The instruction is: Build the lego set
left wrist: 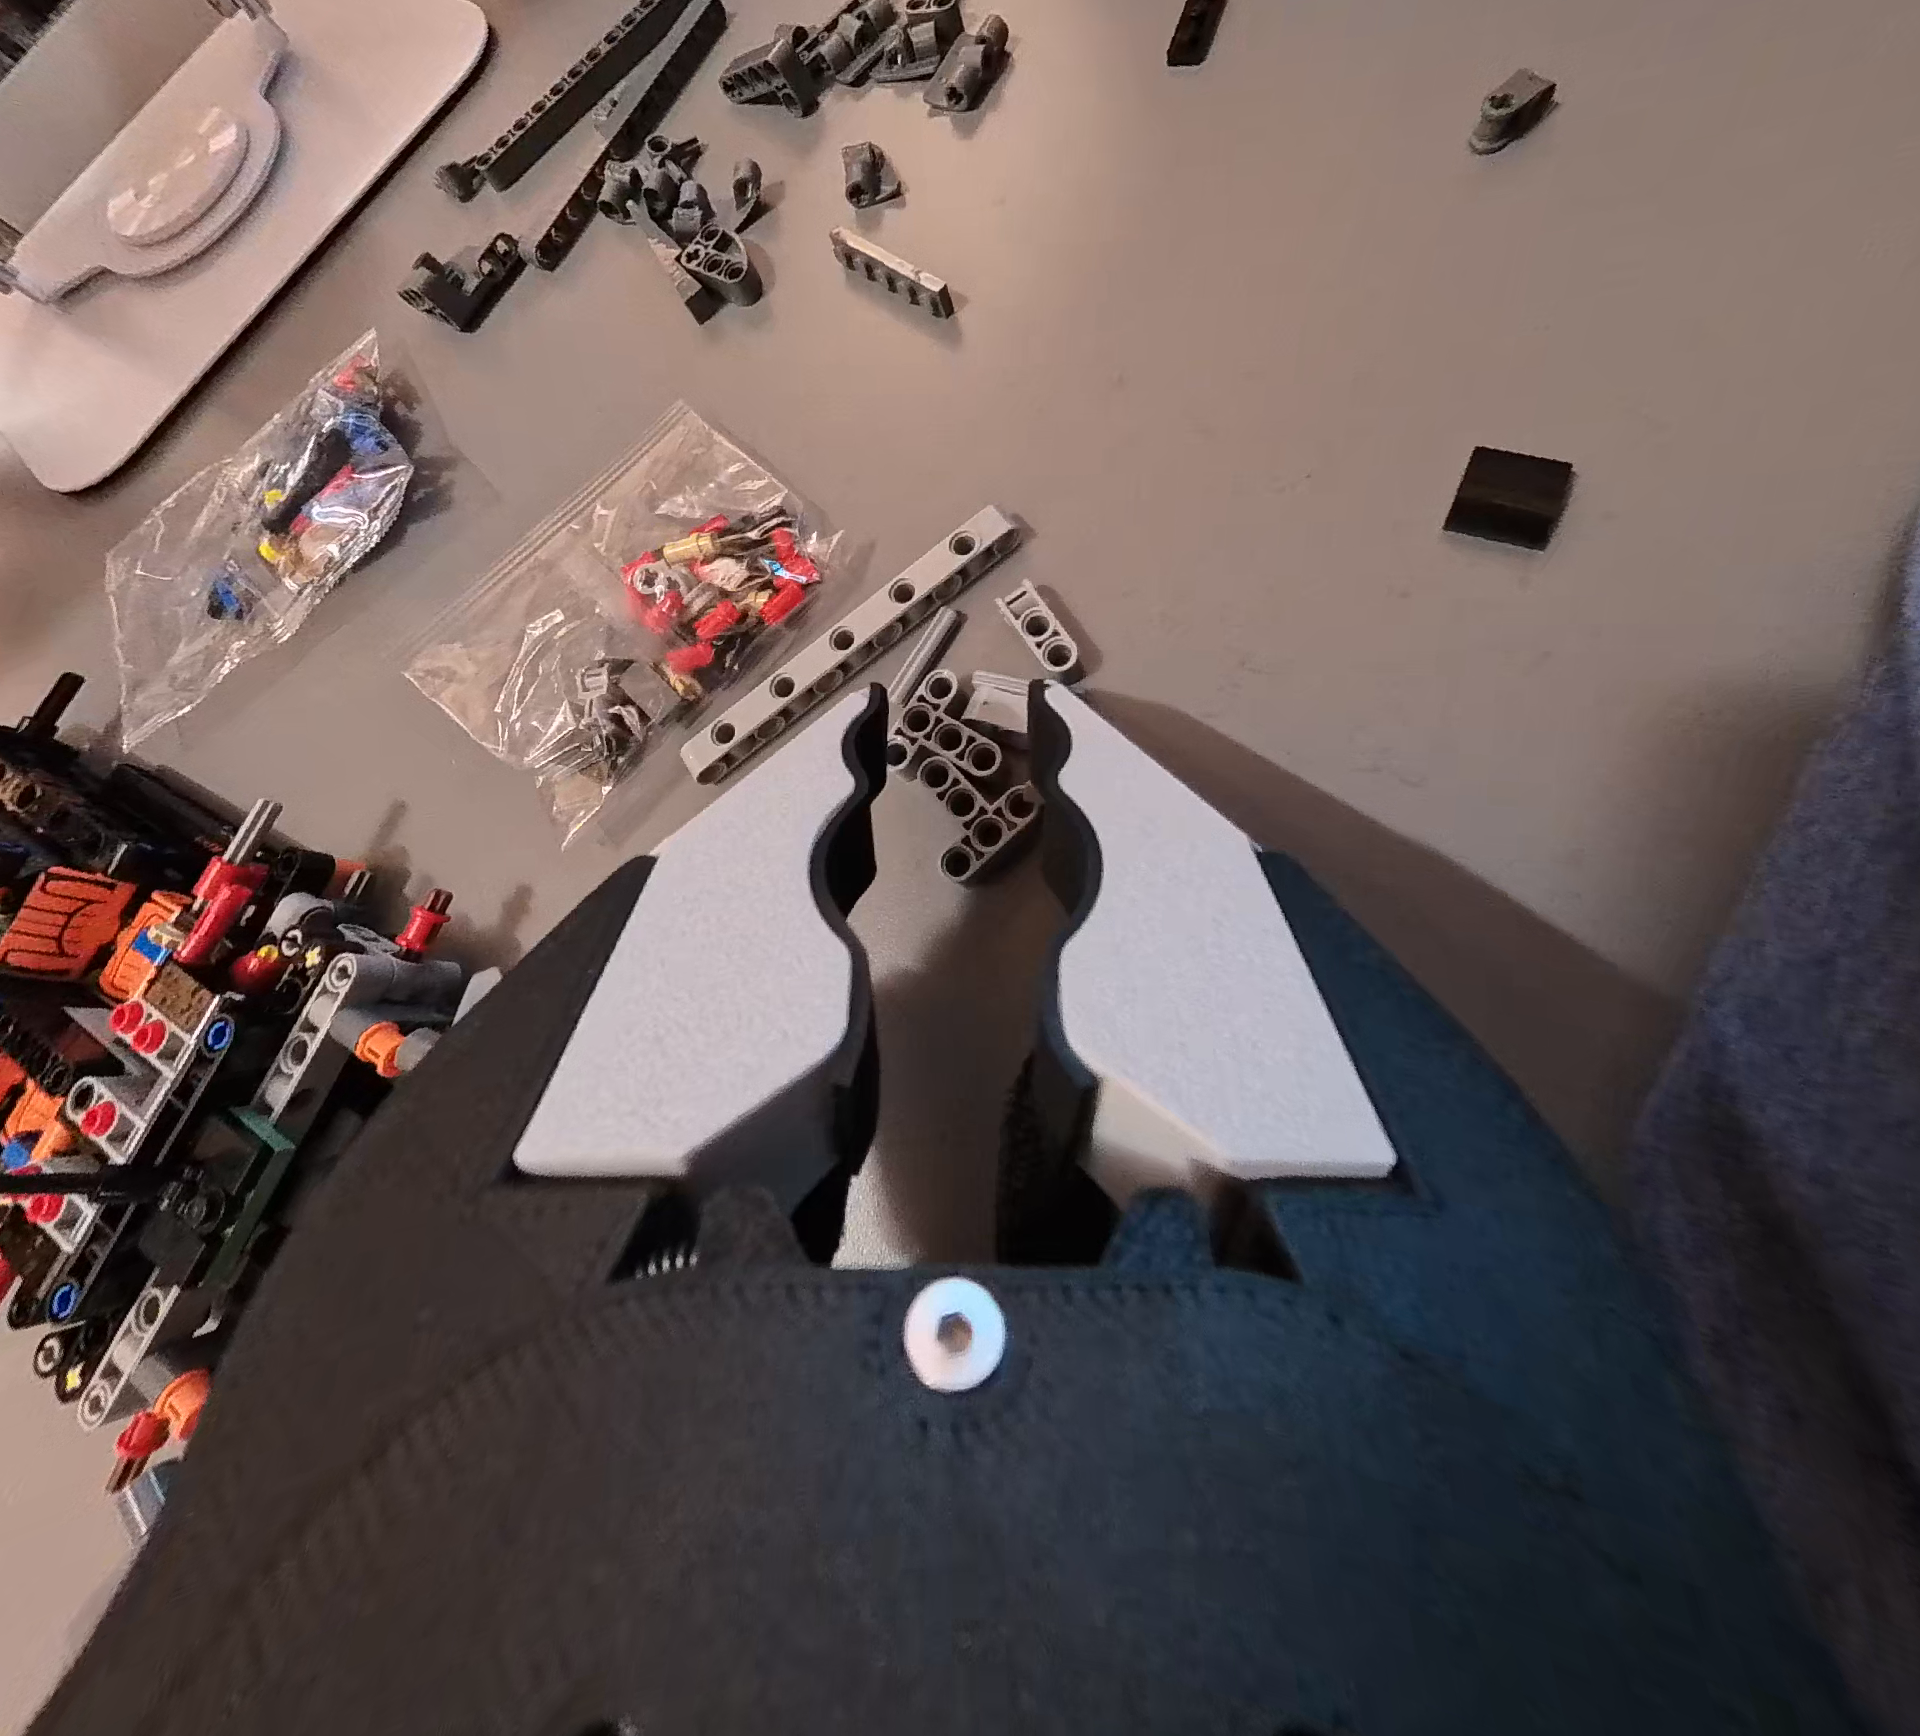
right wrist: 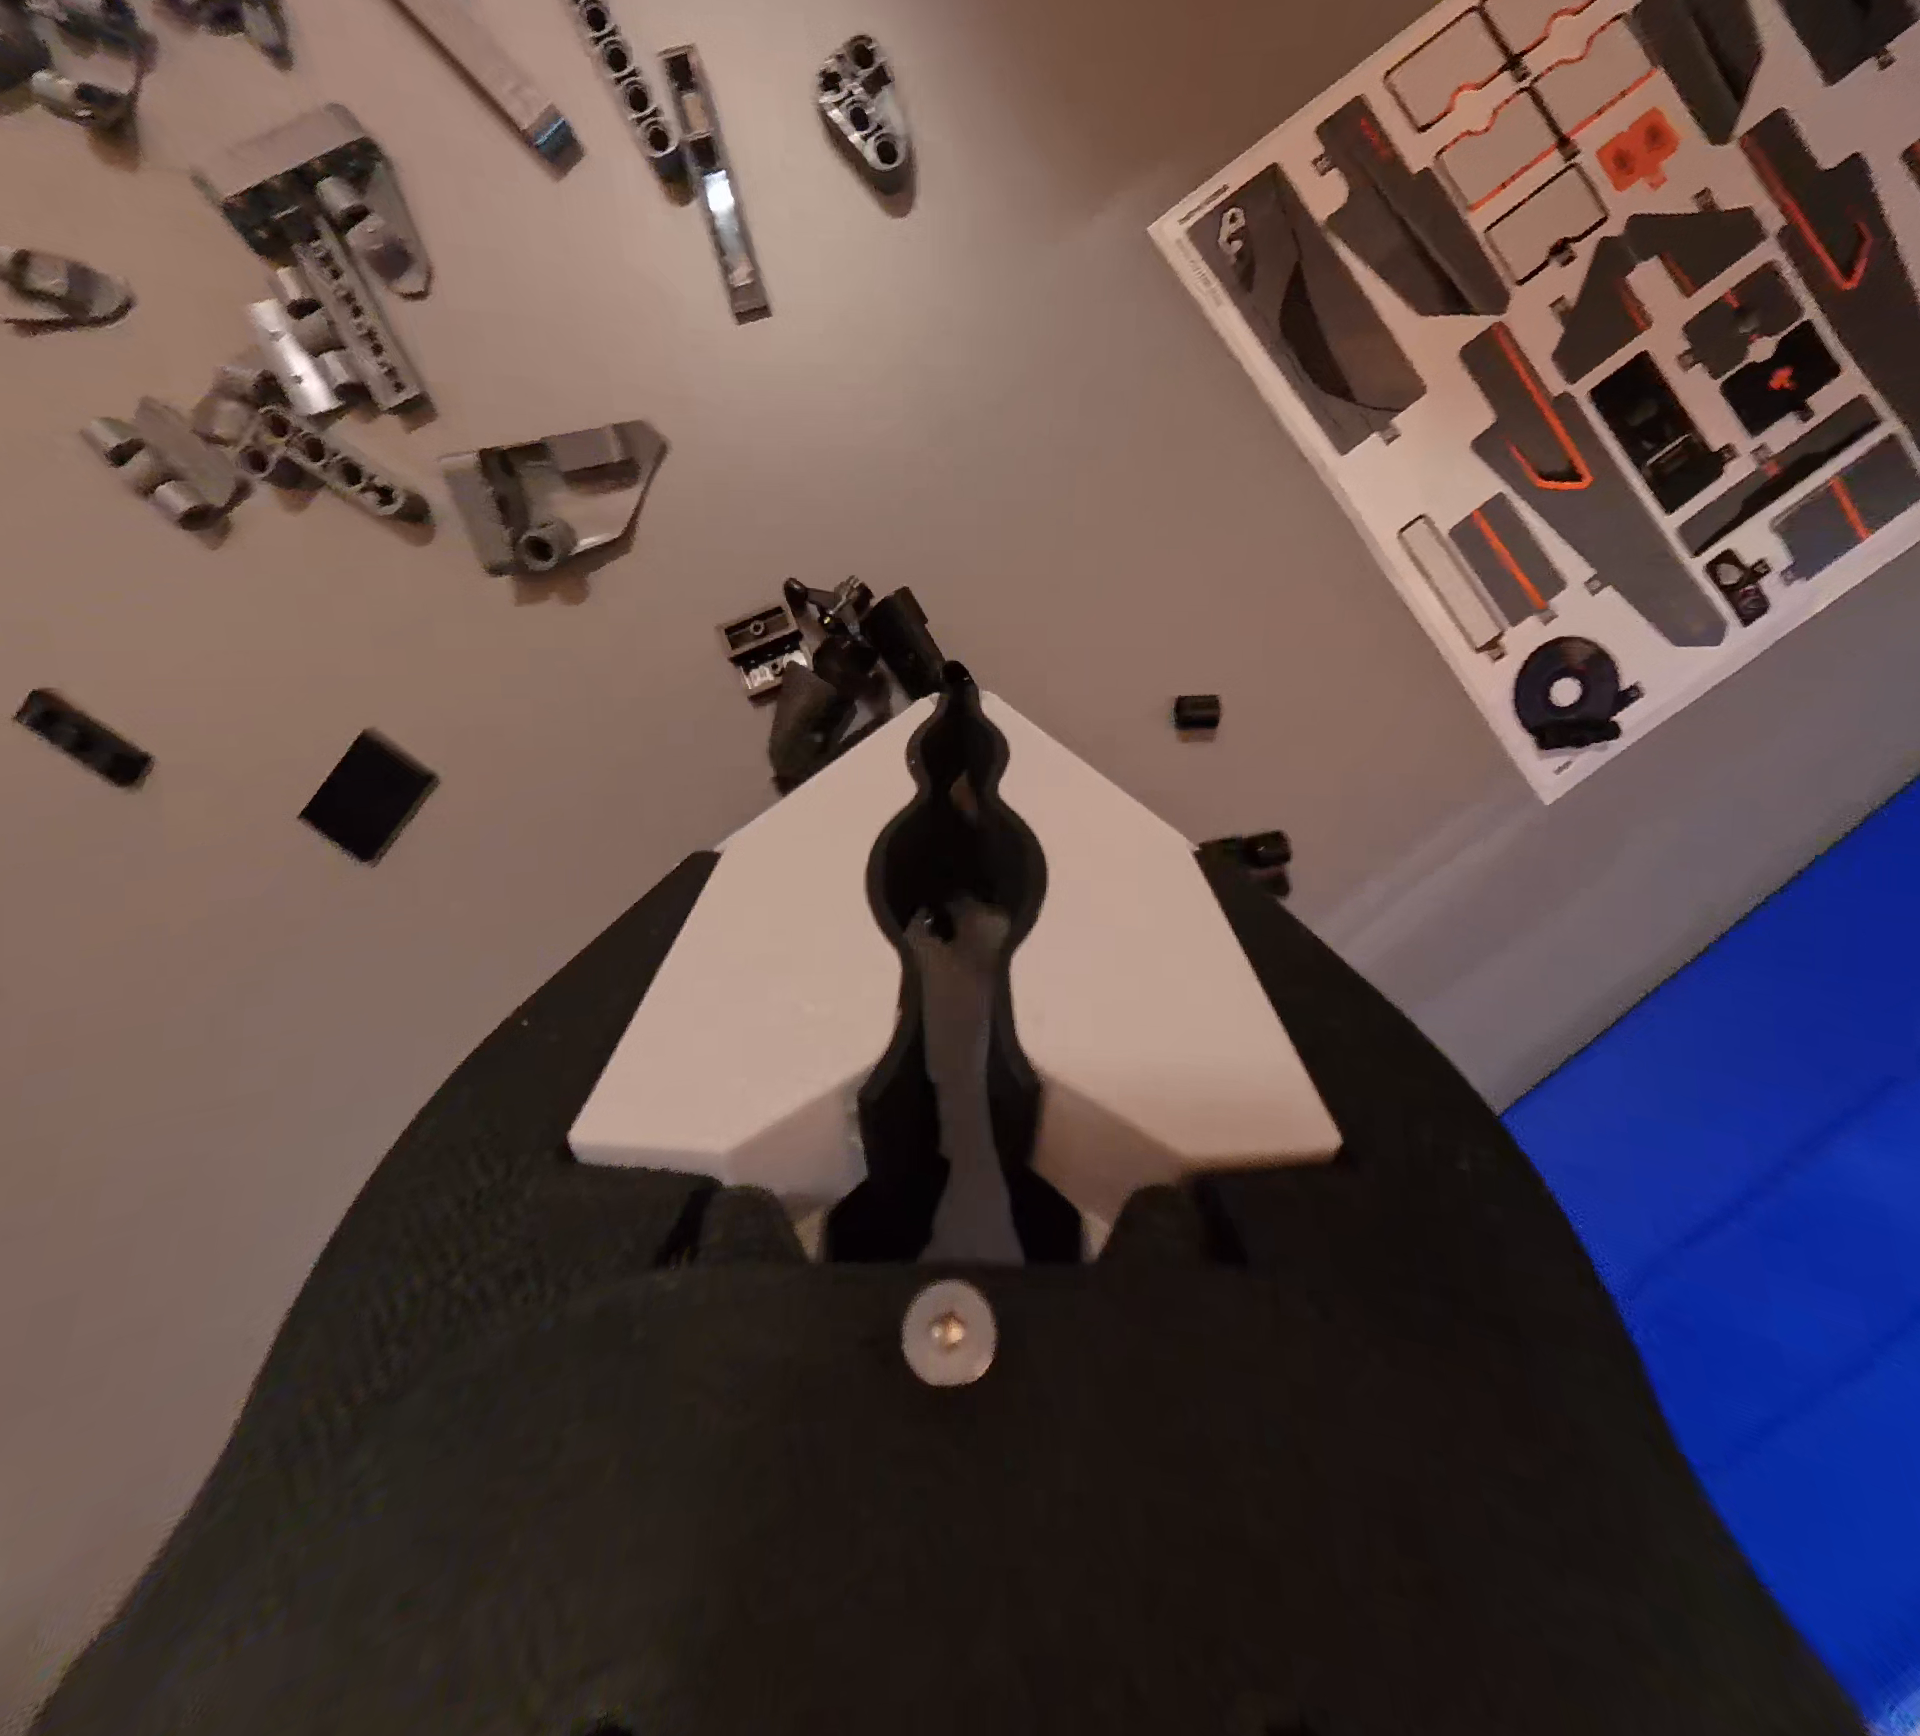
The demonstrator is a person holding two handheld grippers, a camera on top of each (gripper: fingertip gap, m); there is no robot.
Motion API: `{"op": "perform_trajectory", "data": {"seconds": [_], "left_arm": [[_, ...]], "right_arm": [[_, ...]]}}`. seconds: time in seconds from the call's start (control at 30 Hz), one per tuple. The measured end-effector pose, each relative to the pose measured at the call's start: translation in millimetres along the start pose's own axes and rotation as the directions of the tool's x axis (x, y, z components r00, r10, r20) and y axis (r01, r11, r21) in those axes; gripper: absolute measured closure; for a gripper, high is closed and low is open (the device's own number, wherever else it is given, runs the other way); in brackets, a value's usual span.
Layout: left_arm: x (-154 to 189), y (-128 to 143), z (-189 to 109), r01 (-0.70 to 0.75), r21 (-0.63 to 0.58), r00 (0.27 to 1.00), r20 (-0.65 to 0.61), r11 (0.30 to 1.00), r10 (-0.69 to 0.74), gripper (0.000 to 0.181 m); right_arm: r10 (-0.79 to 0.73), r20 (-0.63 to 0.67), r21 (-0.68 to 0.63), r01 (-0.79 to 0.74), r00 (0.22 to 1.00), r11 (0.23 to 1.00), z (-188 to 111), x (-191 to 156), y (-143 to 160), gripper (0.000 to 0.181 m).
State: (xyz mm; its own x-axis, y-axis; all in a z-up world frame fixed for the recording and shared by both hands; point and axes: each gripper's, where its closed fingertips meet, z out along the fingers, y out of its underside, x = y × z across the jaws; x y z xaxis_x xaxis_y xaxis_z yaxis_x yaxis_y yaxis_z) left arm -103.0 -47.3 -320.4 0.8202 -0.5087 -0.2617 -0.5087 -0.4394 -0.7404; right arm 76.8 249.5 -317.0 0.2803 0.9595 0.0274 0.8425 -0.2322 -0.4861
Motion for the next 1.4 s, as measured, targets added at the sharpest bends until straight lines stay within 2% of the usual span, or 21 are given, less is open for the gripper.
{"op": "perform_trajectory", "data": {"seconds": [0.23, 0.73, 1.13, 1.3, 1.4], "left_arm": [[0, 1, 1, -0.003, -0.007, 1.0, 0.001, 1.0, 0.003, 0.157], [-1, -3, 7, -0.018, -0.014, 0.999, 0.026, 1.0, 0.018, 0.156], [-6, -1, 0, 0.003, 0.0, 0.998, 0.062, 1.0, -0.003, 0.152], [-6, -1, 1, 0.006, -0.003, 0.998, 0.059, 1.0, -0.006, 0.152], [-6, -1, 1, 0.006, -0.004, 0.998, 0.06, 1.0, -0.006, 0.152]], "right_arm": [[-0.004, 0.038, 0.013, 0.003, 0.999, 1.0, -14, -22, 12, 0.181], [-0.004, 0.016, 0.05, 0.003, 1.0, 0.999, -20, -33, 24, 0.181], [0.03, -0.027, 0.09, -0.028, 0.999, 0.996, -23, -24, 22, 0.152], [0.036, -0.075, 0.07, -0.031, 0.996, 0.997, -25, -16, 28, 0.147], [0.03, -0.07, 0.039, -0.027, 0.997, 0.999, -23, -17, 36, 0.136]]}}
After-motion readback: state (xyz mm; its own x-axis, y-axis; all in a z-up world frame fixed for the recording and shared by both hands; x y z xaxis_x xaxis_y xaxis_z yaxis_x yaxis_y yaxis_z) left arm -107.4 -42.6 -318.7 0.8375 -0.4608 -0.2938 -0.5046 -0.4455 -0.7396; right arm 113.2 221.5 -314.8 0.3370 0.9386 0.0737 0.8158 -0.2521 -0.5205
